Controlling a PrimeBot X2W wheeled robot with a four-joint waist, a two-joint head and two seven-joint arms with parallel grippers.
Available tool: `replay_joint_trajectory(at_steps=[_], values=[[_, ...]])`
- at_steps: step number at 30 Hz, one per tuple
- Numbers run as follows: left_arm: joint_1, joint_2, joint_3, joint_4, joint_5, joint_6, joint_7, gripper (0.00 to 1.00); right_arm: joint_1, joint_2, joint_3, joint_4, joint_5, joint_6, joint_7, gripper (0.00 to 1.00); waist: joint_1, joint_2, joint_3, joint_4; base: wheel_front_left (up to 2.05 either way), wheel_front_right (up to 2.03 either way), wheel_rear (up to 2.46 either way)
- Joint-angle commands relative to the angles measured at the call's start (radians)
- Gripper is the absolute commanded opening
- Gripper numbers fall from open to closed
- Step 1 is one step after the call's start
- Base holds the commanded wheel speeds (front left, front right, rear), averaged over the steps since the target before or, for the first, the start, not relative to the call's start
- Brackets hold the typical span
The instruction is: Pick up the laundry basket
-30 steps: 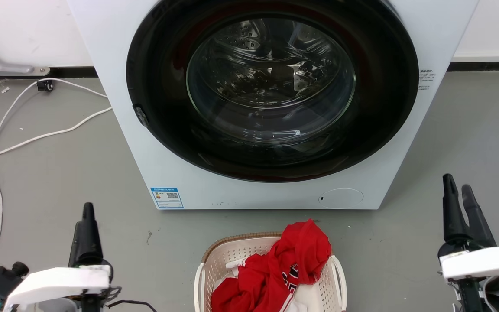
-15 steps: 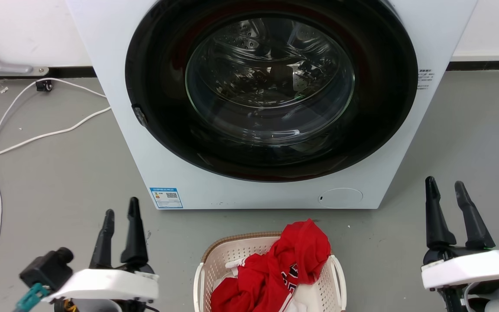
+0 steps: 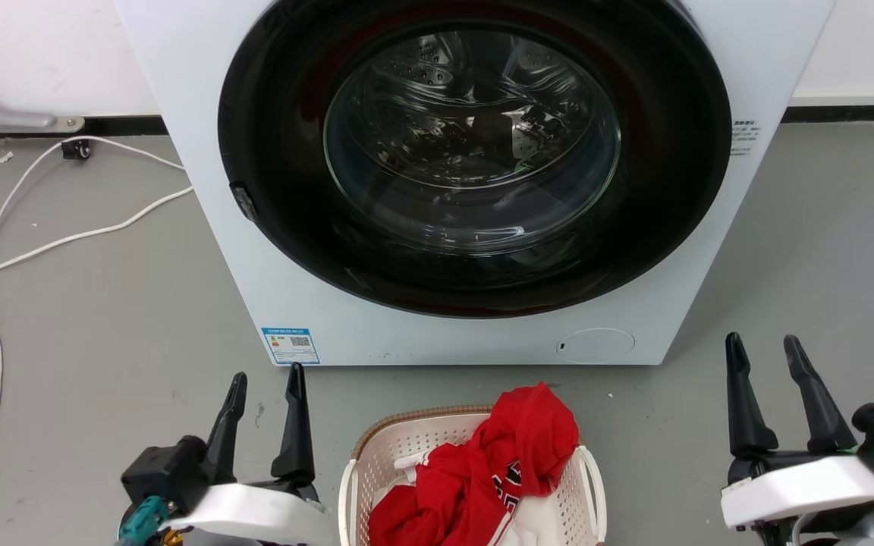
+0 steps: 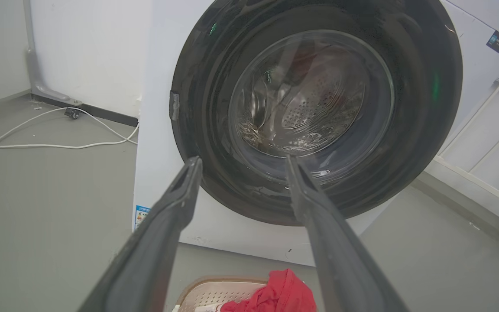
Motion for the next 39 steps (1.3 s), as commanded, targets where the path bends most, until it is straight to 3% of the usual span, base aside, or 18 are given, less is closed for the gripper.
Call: replay_joint_trajectory(at_steps=[1,14,25,29,33,39], values=[[0.001,0.010,-0.010,-0.008,0.031,0.011,-0.009,1.00,0.006,-0.002,-0.001,0.000,-0.032,0.000,-0.011,1.00,0.0000,0.0000,0.001,0.000,0.00,0.00,0.00],[0.009,0.047,-0.080,0.033,0.164,0.077,-0.040,1.00,0.012,-0.001,-0.011,0.074,-0.151,0.000,-0.041,1.00,0.0000,0.0000,0.001,-0.002,0.00,0.00,0.00],[-0.005,0.088,-0.158,0.020,0.273,0.143,-0.063,1.00,0.011,-0.001,0.009,0.049,-0.304,0.000,-0.065,1.00,0.0000,0.0000,0.007,-0.003,0.00,0.00,0.00],[-0.003,0.095,-0.178,0.020,0.290,0.161,-0.071,1.00,0.017,-0.001,0.007,0.047,-0.312,0.000,-0.072,1.00,0.0000,0.0000,0.007,-0.002,0.00,0.00,0.00],[0.011,0.077,-0.160,0.010,0.269,0.160,-0.078,1.00,0.022,-0.001,0.005,0.054,-0.275,0.000,-0.080,1.00,0.0000,0.0000,0.006,-0.001,0.00,0.00,0.00],[0.034,0.045,-0.110,0.006,0.258,0.121,-0.089,1.00,0.026,-0.001,0.000,0.071,-0.249,0.000,-0.091,1.00,0.0000,0.0000,0.006,-0.001,0.00,0.00,0.00]])
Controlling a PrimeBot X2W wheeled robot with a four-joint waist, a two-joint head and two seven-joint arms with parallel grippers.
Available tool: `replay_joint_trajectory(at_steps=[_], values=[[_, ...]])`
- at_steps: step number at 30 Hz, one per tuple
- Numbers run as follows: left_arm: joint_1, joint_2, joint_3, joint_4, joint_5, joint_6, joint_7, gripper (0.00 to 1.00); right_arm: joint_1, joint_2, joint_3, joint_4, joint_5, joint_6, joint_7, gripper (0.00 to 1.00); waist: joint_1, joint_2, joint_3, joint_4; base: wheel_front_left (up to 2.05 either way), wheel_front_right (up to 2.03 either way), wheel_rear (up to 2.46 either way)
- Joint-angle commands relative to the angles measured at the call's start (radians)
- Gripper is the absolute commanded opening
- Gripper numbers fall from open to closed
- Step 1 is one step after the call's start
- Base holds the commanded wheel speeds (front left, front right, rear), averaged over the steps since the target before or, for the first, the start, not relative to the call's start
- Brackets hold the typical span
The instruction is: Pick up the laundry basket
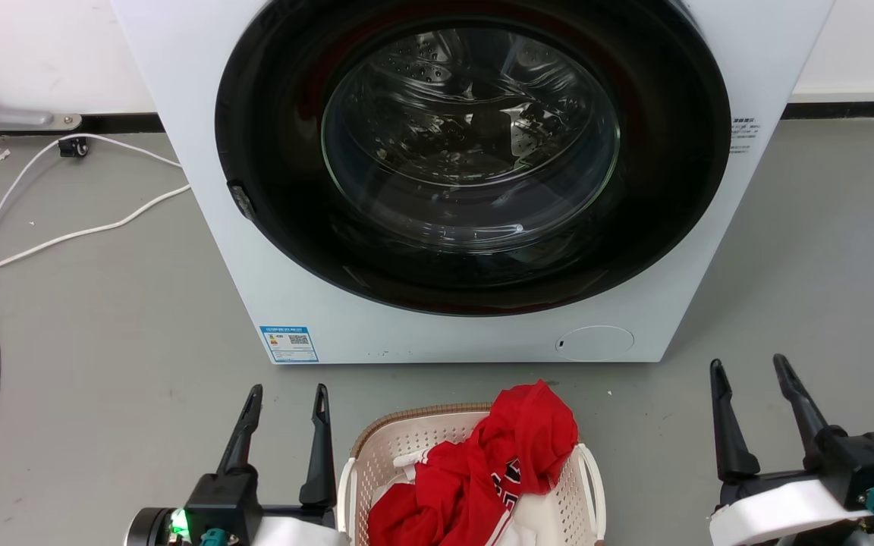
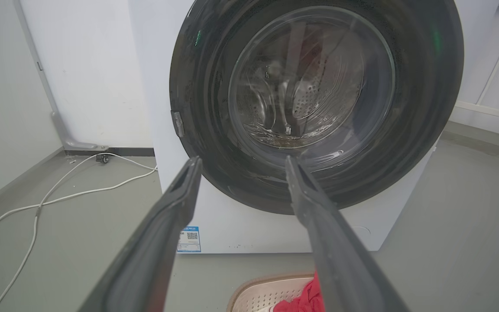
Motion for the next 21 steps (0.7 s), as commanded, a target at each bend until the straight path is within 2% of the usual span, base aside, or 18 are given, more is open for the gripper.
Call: replay_joint_trajectory(at_steps=[1,8,21], values=[[0.011,-0.012,0.018,-0.001,0.009,-0.012,-0.010,1.00,0.008,0.000,0.001,0.008,-0.013,0.000,-0.010,1.00,0.0000,0.0000,0.001,0.000,0.00,0.00,0.00],[0.024,-0.039,0.055,0.023,0.060,-0.060,-0.022,1.00,0.005,0.000,0.001,0.027,-0.059,0.000,-0.023,1.00,0.0000,0.0000,0.002,-0.001,0.00,0.00,0.00],[0.027,-0.056,0.076,0.043,0.084,-0.097,-0.023,1.00,0.005,0.000,0.005,0.022,-0.063,0.000,-0.022,1.00,0.0000,0.0000,0.002,-0.002,0.00,0.00,0.00]])
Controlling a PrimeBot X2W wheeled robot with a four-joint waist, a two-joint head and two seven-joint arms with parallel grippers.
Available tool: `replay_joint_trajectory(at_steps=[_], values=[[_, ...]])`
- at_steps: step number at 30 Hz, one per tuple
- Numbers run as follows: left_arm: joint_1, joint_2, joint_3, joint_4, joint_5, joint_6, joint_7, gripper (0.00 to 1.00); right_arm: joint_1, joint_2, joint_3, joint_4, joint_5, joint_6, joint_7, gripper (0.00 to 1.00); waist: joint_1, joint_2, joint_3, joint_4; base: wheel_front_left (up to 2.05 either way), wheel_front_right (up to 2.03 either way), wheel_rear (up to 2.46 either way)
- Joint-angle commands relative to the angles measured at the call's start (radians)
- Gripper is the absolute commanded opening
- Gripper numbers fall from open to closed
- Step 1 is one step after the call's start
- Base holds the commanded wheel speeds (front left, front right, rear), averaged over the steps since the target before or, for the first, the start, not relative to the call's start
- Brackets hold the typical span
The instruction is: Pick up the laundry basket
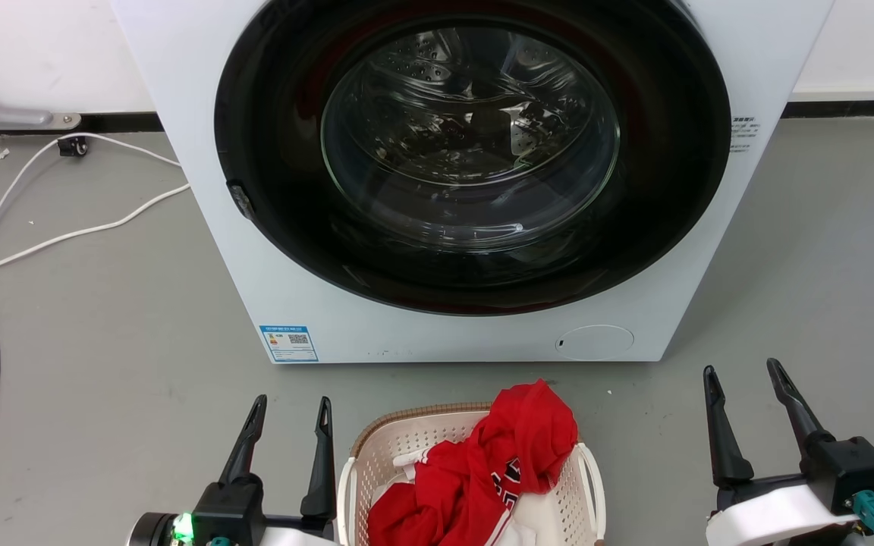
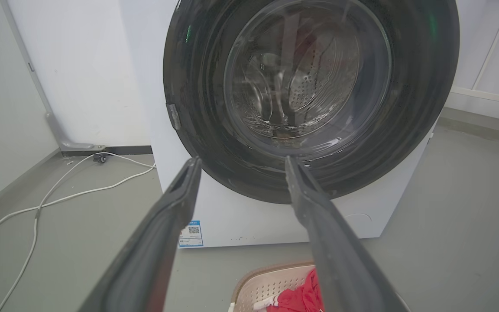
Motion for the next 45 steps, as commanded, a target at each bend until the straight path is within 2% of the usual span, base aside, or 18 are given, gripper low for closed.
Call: replay_joint_trajectory(at_steps=[1,20,28,36,45], values=[[0.006,-0.001,0.003,0.002,0.004,-0.006,-0.003,1.00,0.004,0.000,0.001,-0.004,-0.002,0.000,-0.002,1.00,0.0000,0.0000,0.000,0.000,0.00,0.00,0.00],[0.007,-0.003,-0.001,0.007,-0.007,-0.011,-0.003,1.00,0.004,0.000,0.004,-0.001,0.007,0.000,-0.002,1.00,0.0000,0.0000,0.001,-0.002,0.00,0.00,0.00],[-0.006,-0.003,0.003,0.016,-0.011,-0.015,-0.003,1.00,-0.014,0.000,0.008,0.013,0.003,0.000,-0.002,1.00,0.0000,0.0000,0.036,-0.006,0.00,0.00,0.00],[-0.090,-0.003,0.014,0.120,-0.028,-0.032,-0.003,1.00,-0.085,0.000,0.016,0.082,0.005,0.000,0.088,1.00,0.0000,0.0000,0.181,-0.013,0.00,0.00,0.00],[-0.286,0.015,0.061,0.372,-0.033,-0.067,-0.003,1.00,-0.246,0.000,0.044,0.217,0.042,0.000,0.202,1.00,0.0000,0.0000,0.386,-0.025,0.00,0.00,0.00]])
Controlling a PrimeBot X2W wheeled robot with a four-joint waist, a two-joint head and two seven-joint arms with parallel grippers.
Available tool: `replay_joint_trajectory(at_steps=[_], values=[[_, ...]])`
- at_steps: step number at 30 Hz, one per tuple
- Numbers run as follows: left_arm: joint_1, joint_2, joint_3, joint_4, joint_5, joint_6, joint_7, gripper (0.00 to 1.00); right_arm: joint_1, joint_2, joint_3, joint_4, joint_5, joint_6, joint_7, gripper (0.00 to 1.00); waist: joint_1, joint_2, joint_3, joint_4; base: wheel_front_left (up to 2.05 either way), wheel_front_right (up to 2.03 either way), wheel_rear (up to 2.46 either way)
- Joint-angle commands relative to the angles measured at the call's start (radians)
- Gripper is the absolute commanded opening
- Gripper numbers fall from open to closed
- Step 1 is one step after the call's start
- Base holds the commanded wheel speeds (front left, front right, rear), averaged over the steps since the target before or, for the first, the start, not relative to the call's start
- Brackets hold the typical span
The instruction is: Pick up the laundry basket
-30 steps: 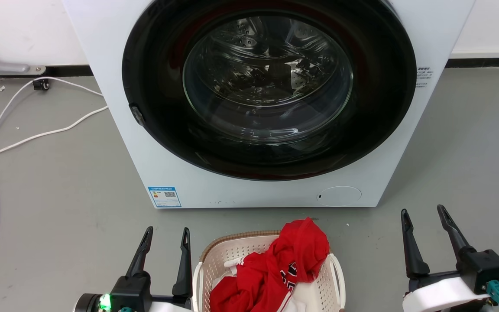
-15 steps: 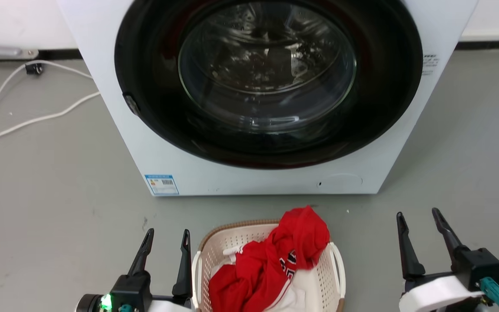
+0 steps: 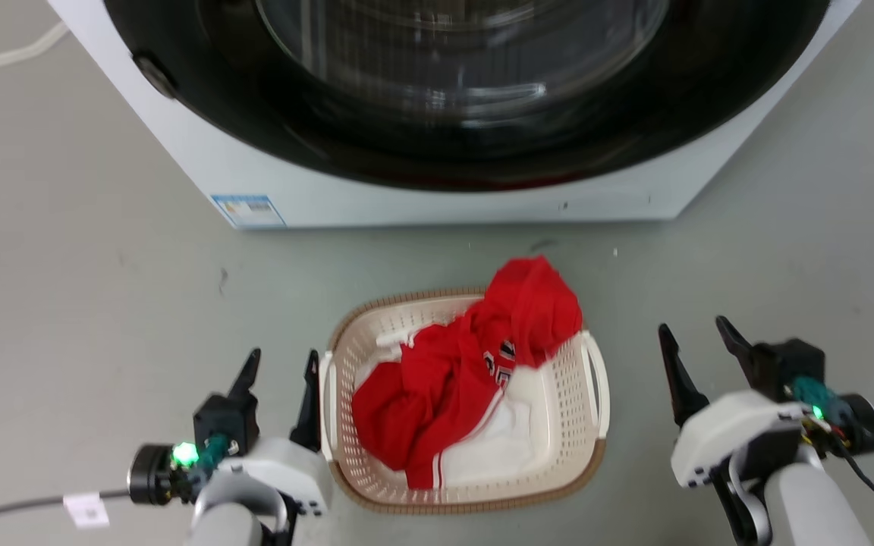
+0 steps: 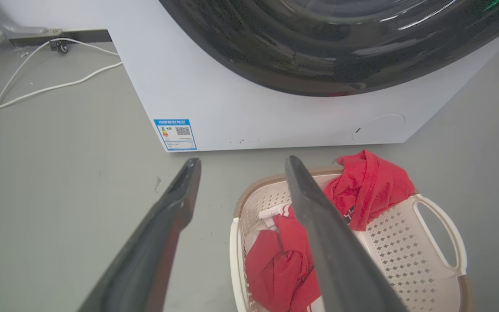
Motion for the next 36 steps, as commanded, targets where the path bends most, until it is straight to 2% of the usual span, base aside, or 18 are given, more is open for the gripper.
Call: replay_joint_trajectory(at_steps=[1,6,12,20,23,36], values=[[-0.052,0.015,0.010,0.051,-0.003,-0.012,-0.003,1.00,-0.047,0.000,0.009,0.031,0.012,0.000,0.016,1.00,-0.0001,-0.0001,0.098,-0.010,0.00,0.00,0.00],[-0.187,0.040,0.019,0.236,-0.026,-0.056,-0.003,1.00,-0.150,0.000,0.042,0.156,0.024,0.000,0.075,1.00,-0.0001,-0.0001,0.181,-0.013,0.00,0.00,0.00],[-0.344,0.070,-0.020,0.448,-0.031,-0.105,0.040,1.00,-0.278,0.000,0.069,0.326,0.058,0.000,0.149,1.00,-0.0001,-0.0001,0.263,-0.009,0.00,0.00,0.00],[-0.518,0.091,-0.090,0.631,-0.063,-0.126,0.116,1.00,-0.451,-0.001,0.095,0.530,0.112,0.000,0.186,1.00,-0.0001,-0.0001,0.364,-0.008,0.00,0.00,0.00],[-0.557,0.076,-0.154,0.672,-0.112,-0.127,0.169,1.00,-0.503,0.000,0.106,0.601,0.122,0.000,0.186,1.00,-0.0001,-0.0001,0.387,-0.008,0.00,0.00,0.00],[-0.674,0.148,-0.391,0.685,-0.311,-0.127,0.295,1.00,-0.679,0.000,0.202,0.818,0.220,0.000,0.182,1.00,-0.0001,-0.0001,0.480,-0.007,0.00,0.00,0.00]])
